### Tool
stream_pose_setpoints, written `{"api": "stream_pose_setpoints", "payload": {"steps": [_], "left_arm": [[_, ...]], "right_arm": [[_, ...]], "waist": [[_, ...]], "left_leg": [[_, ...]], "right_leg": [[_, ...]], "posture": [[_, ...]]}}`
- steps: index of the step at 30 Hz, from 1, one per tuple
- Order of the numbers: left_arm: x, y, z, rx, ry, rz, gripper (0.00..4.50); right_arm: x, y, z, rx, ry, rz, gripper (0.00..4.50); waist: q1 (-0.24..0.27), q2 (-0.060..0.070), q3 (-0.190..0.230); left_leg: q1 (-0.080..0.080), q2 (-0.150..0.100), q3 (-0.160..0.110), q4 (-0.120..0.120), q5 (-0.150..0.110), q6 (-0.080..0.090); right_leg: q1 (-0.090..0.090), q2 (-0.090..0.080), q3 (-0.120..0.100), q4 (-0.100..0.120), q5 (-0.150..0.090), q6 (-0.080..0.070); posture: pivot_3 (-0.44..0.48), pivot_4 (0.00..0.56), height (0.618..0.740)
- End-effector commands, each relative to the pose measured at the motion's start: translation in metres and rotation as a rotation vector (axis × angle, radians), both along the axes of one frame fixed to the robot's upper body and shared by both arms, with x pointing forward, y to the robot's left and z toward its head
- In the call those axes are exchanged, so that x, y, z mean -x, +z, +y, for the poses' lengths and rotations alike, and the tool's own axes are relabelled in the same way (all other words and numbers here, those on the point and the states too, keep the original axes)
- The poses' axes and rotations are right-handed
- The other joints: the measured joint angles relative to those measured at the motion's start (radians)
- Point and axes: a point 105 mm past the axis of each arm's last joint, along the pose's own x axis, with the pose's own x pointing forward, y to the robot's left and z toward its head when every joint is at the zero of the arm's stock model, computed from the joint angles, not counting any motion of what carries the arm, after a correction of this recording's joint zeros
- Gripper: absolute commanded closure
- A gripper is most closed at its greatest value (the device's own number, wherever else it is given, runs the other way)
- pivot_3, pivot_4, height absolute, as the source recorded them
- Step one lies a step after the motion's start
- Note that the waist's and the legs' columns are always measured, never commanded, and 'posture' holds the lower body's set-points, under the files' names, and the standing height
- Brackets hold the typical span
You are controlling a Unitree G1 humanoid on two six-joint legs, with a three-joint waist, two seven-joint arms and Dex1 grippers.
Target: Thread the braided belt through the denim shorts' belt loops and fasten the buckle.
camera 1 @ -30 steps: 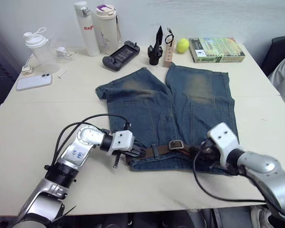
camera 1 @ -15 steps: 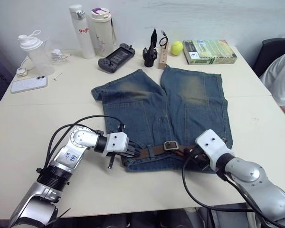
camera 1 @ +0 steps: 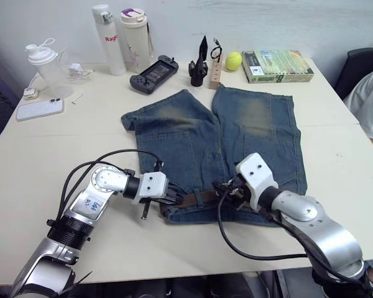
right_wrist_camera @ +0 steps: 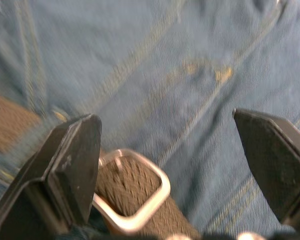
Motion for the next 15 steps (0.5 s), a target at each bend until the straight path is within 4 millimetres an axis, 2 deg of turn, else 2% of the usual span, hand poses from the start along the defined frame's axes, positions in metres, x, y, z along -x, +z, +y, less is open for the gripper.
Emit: {"api": "stream_pose_setpoints", "payload": {"steps": [1, 6, 8, 12, 15], "left_arm": [[-0.002, 0.003, 0.005, -0.022, 0.02, -0.011, 4.5], [-0.003, 0.01, 0.005, 0.014, 0.033, -0.013, 4.5], [-0.002, 0.02, 0.007, 0.047, 0.043, -0.006, 4.5], [0.005, 0.043, 0.016, 0.118, 0.062, 0.013, 4.5], [0.011, 0.048, 0.019, 0.131, 0.071, 0.038, 4.5]], "right_arm": [[-0.003, 0.004, -0.006, 0.01, -0.029, -0.042, 0.03], [-0.001, 0.003, -0.003, 0.01, -0.014, -0.042, 0.03], [0.002, 0.005, 0.003, -0.022, 0.006, -0.042, 0.03], [0.017, 0.019, 0.021, -0.11, 0.117, -0.062, 0.03], [0.027, 0.026, 0.019, -0.132, 0.153, -0.069, 0.03]], "waist": [[0.0, 0.0, 0.0], [0.0, 0.0, 0.0], [0.0, 0.0, 0.0], [-0.001, 0.0, 0.0], [-0.002, 0.0, 0.001]], "left_leg": [[0.0, 0.0, 0.0, 0.0, 0.0, 0.0], [0.0, 0.0, 0.0, 0.0, 0.0, 0.0], [0.0, 0.0, 0.0, 0.0, 0.0, 0.0], [-0.001, 0.0, 0.0, 0.0, 0.0, 0.0], [-0.001, 0.001, -0.001, 0.0, 0.0, 0.0]], "right_leg": [[0.0, 0.0, 0.0, 0.0, 0.0, 0.0], [0.0, 0.0, 0.0, 0.0, 0.0, 0.0], [0.0, 0.0, 0.0, 0.0, 0.0, 0.0], [-0.001, 0.0, 0.0, 0.0, 0.0, 0.0], [-0.001, 0.0, 0.0, 0.0, 0.0, 0.0]], "posture": [[0.0, 0.15, 0.724], [0.0, 0.15, 0.724], [0.0, 0.15, 0.724], [0.0, 0.15, 0.724], [0.0, 0.15, 0.724]]}}
